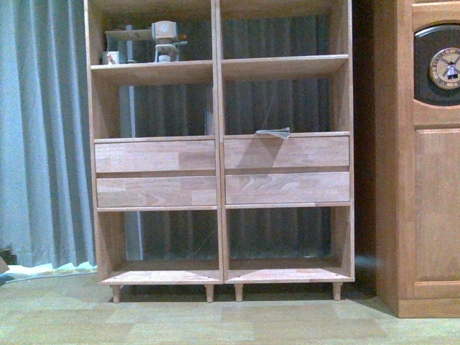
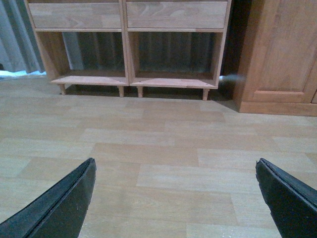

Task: Organize books on shelf

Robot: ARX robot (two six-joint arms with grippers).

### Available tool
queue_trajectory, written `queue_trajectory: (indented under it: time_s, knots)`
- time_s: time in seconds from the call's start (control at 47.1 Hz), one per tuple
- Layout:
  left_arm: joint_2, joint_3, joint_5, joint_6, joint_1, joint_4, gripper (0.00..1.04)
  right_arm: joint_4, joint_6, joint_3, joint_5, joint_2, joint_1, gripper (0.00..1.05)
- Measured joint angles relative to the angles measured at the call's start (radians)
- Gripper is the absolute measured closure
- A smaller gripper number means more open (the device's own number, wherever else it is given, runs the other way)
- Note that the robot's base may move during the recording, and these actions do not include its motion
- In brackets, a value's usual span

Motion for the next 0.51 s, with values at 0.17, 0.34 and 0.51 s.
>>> queue_trajectory:
  time_s: [0.17,0.34,0.51]
  knots:
    - [0.000,0.000,0.000,0.000,0.000,0.000,0.07,0.000,0.000,0.000,0.000,0.000,0.000,0.07]
    - [0.000,0.000,0.000,0.000,0.000,0.000,0.07,0.000,0.000,0.000,0.000,0.000,0.000,0.07]
    - [0.000,0.000,0.000,0.000,0.000,0.000,0.07,0.000,0.000,0.000,0.000,0.000,0.000,0.07]
